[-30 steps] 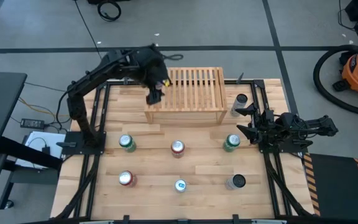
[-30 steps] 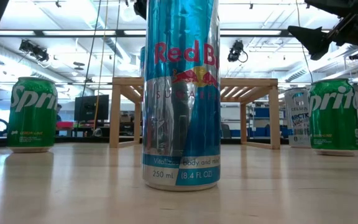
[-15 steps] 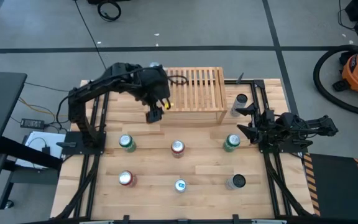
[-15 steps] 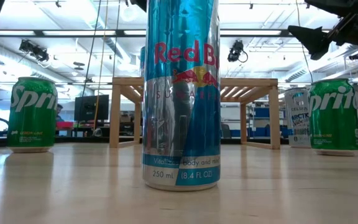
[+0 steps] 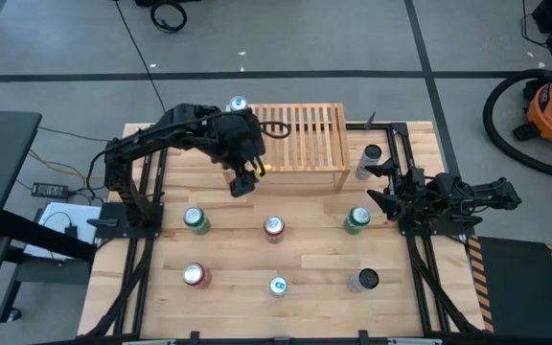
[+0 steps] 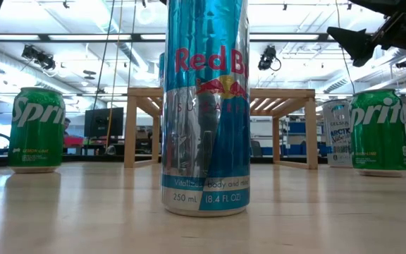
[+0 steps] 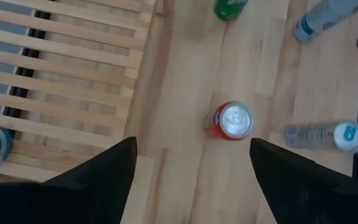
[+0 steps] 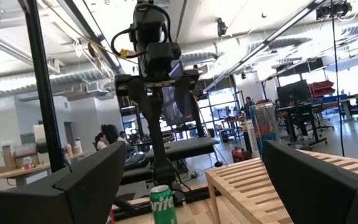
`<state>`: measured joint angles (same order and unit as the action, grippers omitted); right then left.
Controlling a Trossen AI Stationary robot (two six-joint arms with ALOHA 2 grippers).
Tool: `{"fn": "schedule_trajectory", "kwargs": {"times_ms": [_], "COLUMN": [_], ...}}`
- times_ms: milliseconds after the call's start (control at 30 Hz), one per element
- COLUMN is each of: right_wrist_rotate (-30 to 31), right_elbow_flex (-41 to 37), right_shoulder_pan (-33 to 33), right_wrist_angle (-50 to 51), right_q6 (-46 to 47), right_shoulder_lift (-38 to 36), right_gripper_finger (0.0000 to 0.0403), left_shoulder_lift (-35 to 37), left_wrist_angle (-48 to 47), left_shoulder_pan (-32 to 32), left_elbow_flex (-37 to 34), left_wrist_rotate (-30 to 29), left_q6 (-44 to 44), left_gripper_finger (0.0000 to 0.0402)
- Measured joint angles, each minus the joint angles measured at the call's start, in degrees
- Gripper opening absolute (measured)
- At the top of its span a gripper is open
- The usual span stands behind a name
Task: Place canned beverage on shelf
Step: Put the top red soda can on the shelf
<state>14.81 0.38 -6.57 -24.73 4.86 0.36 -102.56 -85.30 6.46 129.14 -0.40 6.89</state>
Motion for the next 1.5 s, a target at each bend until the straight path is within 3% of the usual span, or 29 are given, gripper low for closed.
{"fn": "schedule_trajectory", "kwargs": {"times_ms": [267,733,1067,1300,1500], "right_wrist_rotate": [-0.1,-13.2,-21.6,-26.4,-21.2], "right_elbow_flex": [0.0,4.1,14.1,22.4,28.1], "right_shoulder_pan": [0.0,0.0,-1.0,-7.5,-14.6], "right_wrist_angle": [-1.8,-4.8,-4.8,-4.0,-1.0], "right_q6": [0.1,5.6,5.7,1.0,-7.7], "right_shoulder_lift": [0.0,4.3,21.4,37.5,48.2], "right_gripper_finger": [0.0387,0.0387,0.0387,0.0387,0.0387], "left_shoulder_lift": [0.0,0.0,0.0,0.0,0.0], "left_wrist_angle": [0.9,1.0,1.0,1.0,1.0], "left_shoulder_pan": [-1.8,-8.6,-10.6,-10.4,-10.4], "left_elbow_flex": [0.0,0.0,0.0,0.0,0.0], "left_wrist_rotate": [0.0,0.1,0.0,0.0,0.0], "left_q6": [2.2,6.0,7.9,8.0,8.0], "left_gripper_finger": [0.0314,0.0314,0.0314,0.0314,0.0314]}}
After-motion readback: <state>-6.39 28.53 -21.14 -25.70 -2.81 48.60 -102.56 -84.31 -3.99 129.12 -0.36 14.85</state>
